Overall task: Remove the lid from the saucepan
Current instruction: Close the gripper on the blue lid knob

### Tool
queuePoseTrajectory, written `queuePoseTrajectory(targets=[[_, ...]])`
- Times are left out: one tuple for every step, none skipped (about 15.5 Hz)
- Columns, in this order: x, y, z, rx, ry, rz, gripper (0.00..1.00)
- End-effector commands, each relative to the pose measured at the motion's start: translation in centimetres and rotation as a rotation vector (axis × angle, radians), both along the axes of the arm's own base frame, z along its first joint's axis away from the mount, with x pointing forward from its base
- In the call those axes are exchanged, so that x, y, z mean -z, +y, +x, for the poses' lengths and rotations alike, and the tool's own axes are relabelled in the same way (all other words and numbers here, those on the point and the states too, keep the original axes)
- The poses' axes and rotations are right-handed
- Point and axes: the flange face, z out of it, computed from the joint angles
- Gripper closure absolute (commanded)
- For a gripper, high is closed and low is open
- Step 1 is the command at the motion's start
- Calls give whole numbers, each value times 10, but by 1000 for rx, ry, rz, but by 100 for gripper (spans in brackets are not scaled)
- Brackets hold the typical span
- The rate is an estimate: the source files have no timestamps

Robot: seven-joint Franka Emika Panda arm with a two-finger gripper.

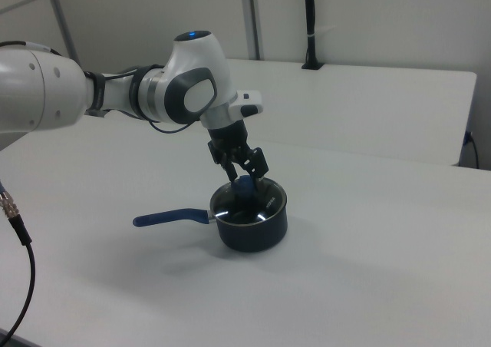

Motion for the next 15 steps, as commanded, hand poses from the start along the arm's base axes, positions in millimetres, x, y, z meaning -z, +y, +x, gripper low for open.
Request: queuePoseTrajectory(targets=[[7, 12, 2, -5, -2, 10, 10], [8, 13, 2, -6, 1, 10, 10], [9, 13, 1, -6, 4, 10, 10], [9, 12, 1, -4, 6, 11, 10], [10, 12, 1, -2, 8, 11, 10], [10, 12, 1, -2, 8, 11, 12], [10, 12, 1, -2, 10, 11, 15], [11, 12, 1, -1, 10, 13, 18], [11, 12, 1, -1, 10, 13, 21], [10, 12, 0, 1, 9, 13, 26], [11, 12, 0, 1, 11, 13, 29], [10, 12, 0, 1, 9, 14, 32], [10, 11, 0, 4, 9, 17, 34], [10, 11, 0, 4, 9, 17, 36], [9, 11, 0, 4, 7, 17, 36]])
